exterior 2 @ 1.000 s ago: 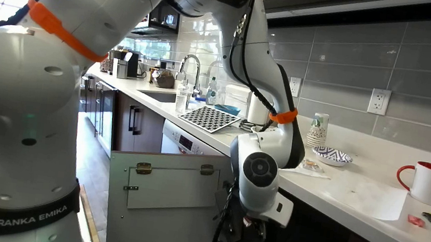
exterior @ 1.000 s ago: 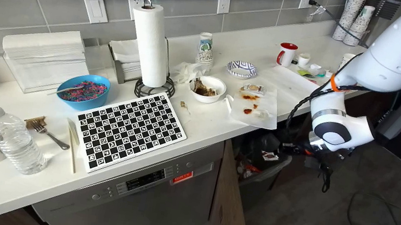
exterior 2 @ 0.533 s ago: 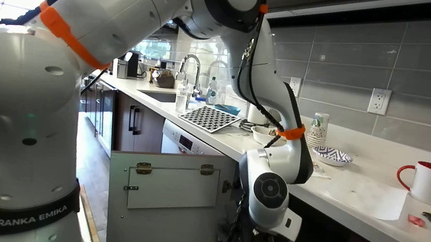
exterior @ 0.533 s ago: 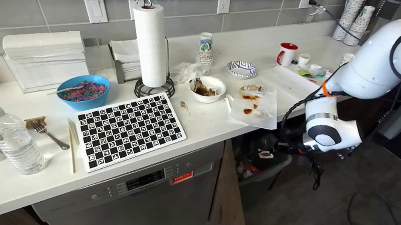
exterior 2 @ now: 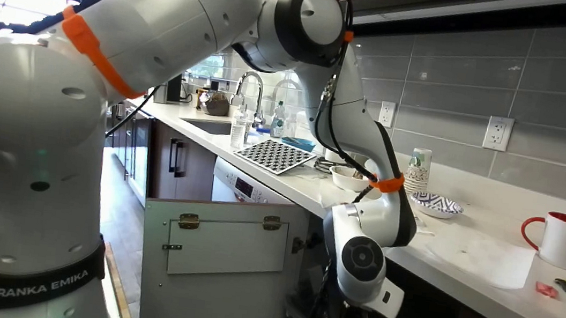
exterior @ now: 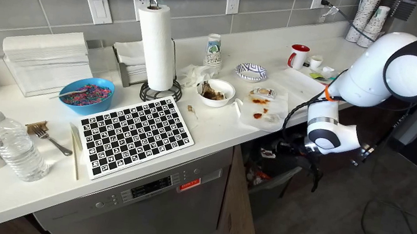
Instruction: Pick up the sachet on the napkin and put it inside the bin
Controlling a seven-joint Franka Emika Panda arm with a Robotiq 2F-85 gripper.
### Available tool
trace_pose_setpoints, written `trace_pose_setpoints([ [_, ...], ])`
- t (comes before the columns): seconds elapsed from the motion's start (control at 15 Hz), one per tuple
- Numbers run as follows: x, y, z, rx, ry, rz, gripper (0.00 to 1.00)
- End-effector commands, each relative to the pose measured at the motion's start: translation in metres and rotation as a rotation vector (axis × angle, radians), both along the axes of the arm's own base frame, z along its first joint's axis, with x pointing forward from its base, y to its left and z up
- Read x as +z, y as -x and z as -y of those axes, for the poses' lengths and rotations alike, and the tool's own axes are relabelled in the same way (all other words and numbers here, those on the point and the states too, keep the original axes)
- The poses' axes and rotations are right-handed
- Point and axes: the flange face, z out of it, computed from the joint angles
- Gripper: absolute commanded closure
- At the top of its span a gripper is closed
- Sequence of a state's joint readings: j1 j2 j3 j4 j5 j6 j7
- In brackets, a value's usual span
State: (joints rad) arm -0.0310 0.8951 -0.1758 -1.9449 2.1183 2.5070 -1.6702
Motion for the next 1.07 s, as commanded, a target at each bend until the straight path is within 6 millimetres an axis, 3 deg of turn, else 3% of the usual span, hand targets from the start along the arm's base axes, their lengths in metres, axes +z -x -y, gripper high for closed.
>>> trace_pose_setpoints([
  [0.0,-0.015,-0.015,-0.002,-0.046,-0.025,0.018,1.00],
  [0.2,-0.019,-0.022,-0.003,-0.069,-0.036,0.025,1.00],
  [0.27,-0.020,-0.023,-0.003,-0.071,-0.031,0.026,0.74],
  [0.4,-0.022,-0.025,-0.002,-0.081,-0.038,0.033,0.67],
  [1.0,-0.015,-0.016,-0.002,-0.053,-0.023,-0.040,0.01],
])
